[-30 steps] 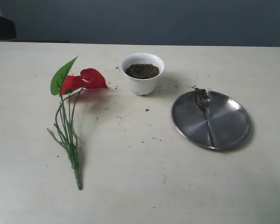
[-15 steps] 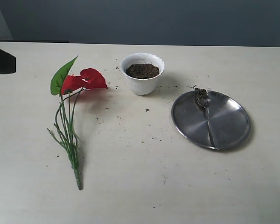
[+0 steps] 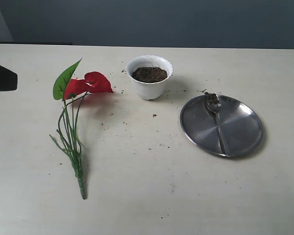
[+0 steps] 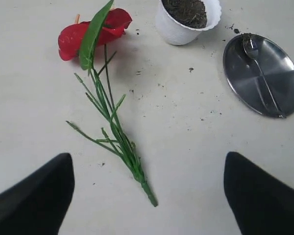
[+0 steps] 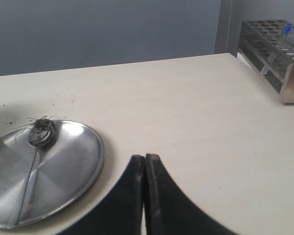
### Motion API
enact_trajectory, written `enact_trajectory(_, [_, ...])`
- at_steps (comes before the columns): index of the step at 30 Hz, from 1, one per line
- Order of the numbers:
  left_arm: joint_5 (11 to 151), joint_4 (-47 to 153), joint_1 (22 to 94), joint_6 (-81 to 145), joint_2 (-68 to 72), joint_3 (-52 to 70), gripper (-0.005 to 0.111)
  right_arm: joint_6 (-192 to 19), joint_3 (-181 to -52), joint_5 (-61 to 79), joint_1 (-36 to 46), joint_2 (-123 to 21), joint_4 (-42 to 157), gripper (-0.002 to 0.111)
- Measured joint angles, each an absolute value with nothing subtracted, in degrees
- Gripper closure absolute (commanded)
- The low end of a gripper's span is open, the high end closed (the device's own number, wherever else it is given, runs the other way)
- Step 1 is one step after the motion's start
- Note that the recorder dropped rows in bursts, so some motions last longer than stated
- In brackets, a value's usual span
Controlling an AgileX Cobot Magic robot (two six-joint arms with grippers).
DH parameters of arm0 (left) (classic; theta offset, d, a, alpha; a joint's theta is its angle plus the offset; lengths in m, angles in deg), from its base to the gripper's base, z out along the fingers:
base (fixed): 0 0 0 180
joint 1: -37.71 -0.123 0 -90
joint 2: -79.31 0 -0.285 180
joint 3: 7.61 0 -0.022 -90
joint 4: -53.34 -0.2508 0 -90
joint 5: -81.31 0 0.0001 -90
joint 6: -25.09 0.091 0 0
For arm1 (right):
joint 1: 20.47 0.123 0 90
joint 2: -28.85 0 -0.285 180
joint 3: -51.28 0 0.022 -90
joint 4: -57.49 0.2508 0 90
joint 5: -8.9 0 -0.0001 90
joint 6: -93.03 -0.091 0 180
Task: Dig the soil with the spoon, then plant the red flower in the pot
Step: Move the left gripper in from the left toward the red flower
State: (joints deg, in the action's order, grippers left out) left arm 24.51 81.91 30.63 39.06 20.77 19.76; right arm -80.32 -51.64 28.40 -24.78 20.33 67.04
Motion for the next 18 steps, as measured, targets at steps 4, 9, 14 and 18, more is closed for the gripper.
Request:
enact_trajectory(4, [26.55, 83.28, 30.63, 39.06, 20.77, 22.31, 0.026, -80.32, -51.64, 28.4, -24.78, 20.33, 67.04, 0.109])
enact_trajectory(9, [27.39, 86.9, 30.63, 39.06, 20.77, 24.41, 0.026, -80.32, -51.64, 28.4, -24.78, 20.33, 67.04, 0.109])
enact_trajectory(14, [26.75, 90.44, 30.63, 39.18, 20.77, 24.76, 0.023, -80.32, -51.64, 28.4, -24.78, 20.33, 67.04, 0.109])
enact_trajectory(18, [26.64, 89.53, 30.63, 38.1, 20.77, 24.76, 0.018, -80.32, -51.64, 28.4, -24.78, 20.33, 67.04, 0.109])
